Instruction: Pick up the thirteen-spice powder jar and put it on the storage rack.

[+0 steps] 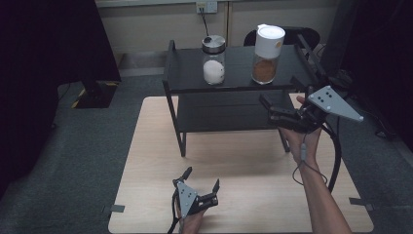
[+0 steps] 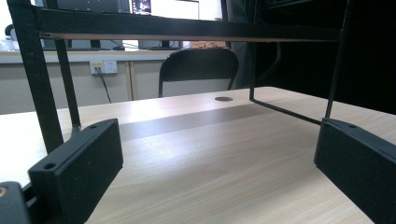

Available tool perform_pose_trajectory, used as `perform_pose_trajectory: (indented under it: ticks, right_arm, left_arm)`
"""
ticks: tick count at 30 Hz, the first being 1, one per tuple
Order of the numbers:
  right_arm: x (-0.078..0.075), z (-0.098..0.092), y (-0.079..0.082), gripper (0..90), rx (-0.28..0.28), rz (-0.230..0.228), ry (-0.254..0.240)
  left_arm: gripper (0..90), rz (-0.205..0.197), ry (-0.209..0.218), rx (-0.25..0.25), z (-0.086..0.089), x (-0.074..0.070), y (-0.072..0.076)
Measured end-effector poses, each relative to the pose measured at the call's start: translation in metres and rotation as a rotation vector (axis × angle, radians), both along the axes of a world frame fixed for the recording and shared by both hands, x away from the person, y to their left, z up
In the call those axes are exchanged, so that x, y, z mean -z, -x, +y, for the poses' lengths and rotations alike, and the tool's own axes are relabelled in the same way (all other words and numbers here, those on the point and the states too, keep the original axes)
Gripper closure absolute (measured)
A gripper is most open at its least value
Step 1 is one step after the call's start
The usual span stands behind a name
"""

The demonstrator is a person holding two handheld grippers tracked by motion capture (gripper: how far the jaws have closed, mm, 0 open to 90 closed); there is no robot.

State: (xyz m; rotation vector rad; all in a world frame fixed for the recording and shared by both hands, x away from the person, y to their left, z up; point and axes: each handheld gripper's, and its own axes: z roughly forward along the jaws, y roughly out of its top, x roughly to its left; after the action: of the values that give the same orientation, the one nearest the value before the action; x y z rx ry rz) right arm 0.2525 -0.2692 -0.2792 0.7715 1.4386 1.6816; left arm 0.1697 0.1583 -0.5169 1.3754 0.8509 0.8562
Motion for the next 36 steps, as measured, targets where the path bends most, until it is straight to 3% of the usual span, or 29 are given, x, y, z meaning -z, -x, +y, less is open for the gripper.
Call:
perform_pose_trajectory:
  ticks: [13, 27, 36]
  right_arm:
    - [0.029, -0.001, 0.015, 0.0, -0.016, 0.022, 0.012]
    - [0.061, -0.009, 0.034, 0.0, 0.006, 0.036, 0.012]
    - [0.084, -0.007, 0.053, 0.0, 0.036, 0.018, 0.001]
  left_arm:
    - [0.6, 0.0, 0.003, 0.002, 0.0, 0.0, 0.0]
    - [0.5, -0.001, 0.0, 0.002, 0.0, 0.0, 0.0]
    - [0.5, -0.001, 0.002, 0.003, 0.0, 0.0, 0.0]
